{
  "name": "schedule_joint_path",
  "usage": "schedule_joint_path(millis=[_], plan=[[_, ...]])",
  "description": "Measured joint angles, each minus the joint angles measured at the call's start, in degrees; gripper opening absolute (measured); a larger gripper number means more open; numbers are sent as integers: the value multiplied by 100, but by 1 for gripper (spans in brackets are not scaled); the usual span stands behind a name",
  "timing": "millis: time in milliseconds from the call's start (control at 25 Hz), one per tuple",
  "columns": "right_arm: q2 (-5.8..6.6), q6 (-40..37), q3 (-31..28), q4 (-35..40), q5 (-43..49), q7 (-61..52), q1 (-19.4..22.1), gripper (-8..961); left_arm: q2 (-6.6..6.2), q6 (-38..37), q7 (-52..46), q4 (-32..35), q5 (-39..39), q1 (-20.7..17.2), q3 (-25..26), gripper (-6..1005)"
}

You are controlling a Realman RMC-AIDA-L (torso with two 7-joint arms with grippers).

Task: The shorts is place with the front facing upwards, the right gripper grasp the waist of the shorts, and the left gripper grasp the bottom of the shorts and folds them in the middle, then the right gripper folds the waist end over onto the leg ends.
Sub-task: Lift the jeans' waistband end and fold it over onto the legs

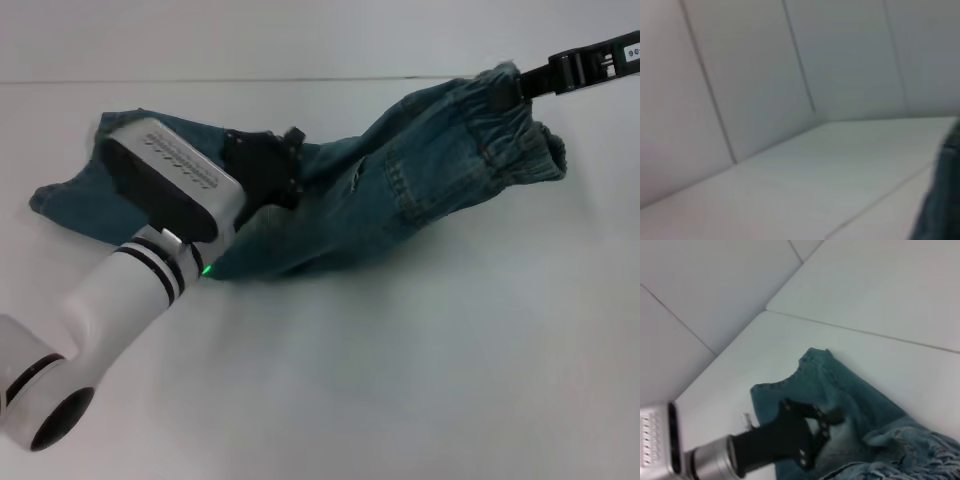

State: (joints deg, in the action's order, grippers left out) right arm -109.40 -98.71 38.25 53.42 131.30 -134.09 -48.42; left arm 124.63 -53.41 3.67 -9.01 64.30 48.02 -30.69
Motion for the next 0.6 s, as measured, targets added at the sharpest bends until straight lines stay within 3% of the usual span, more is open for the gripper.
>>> schedule_joint_path(millis=[600], plan=[[-22,-373,-138,570,-369,-195,-191,55,0,432,71,-421,427,217,33,0]])
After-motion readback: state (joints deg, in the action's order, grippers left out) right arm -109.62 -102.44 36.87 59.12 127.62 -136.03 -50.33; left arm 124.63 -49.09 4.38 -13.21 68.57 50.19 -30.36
